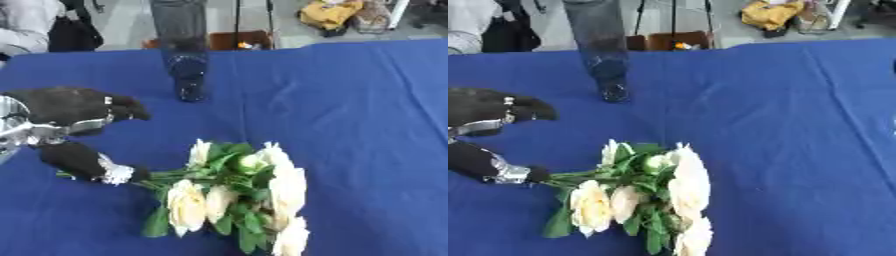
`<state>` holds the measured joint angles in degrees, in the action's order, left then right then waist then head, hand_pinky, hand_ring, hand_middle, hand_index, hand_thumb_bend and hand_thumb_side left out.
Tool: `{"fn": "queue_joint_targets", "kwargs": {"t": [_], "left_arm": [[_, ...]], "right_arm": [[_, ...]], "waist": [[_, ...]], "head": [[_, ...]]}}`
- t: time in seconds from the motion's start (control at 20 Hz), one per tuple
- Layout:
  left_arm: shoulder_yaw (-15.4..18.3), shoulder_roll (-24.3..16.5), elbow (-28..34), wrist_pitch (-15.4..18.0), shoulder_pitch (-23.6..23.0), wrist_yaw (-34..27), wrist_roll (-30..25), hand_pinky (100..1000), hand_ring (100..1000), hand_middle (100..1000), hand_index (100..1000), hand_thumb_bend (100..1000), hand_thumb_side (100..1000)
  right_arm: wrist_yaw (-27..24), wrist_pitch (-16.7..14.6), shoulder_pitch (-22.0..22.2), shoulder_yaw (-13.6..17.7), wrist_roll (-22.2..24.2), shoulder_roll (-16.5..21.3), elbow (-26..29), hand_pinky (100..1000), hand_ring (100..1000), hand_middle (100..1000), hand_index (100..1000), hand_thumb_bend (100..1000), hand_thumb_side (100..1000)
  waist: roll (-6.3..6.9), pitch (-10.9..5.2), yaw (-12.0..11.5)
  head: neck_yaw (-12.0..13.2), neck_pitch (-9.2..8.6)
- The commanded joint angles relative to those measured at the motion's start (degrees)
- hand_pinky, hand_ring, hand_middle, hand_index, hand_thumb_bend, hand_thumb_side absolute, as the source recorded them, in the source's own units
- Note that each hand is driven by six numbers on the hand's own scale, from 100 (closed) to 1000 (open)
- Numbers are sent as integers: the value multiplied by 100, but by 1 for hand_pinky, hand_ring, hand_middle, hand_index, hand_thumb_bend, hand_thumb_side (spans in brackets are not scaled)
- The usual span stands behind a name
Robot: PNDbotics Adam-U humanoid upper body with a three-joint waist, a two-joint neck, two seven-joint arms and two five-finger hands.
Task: Arrange flowers into the vase.
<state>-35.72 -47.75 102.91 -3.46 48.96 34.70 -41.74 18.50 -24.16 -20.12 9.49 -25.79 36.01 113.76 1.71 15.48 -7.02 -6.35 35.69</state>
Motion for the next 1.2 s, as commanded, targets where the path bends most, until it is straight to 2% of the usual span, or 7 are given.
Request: {"fn": "queue_joint_targets", "kwargs": {"t": [0.05, 0.6, 0.65, 1.2], "left_arm": [[44, -132, 128, 53, 1, 7, 8, 885, 943, 946, 1000, 537, 970], [45, -152, 168, 48, -105, 11, 27, 882, 942, 944, 1000, 529, 964], [36, -127, 166, 63, -125, 26, 42, 866, 920, 913, 1000, 443, 837], [-164, 317, -747, 671, -325, 893, 813, 859, 909, 896, 997, 424, 836]], "right_arm": [[-25, 15, -40, 27, -13, 98, 83, 759, 828, 815, 843, 100, 794], [-25, 14, -44, 28, -17, 92, 83, 758, 828, 815, 843, 100, 794], [-26, 15, -45, 30, -18, 87, 83, 758, 828, 814, 843, 100, 791], [-24, 11, -64, 33, -24, 55, 83, 759, 829, 814, 843, 100, 790]], "waist": [[-88, -105, 5], [-97, -103, 9], [-108, -97, 16], [-144, -50, 57]], "head": [[16, -80], [21, -93], [27, -112], [62, -166]]}}
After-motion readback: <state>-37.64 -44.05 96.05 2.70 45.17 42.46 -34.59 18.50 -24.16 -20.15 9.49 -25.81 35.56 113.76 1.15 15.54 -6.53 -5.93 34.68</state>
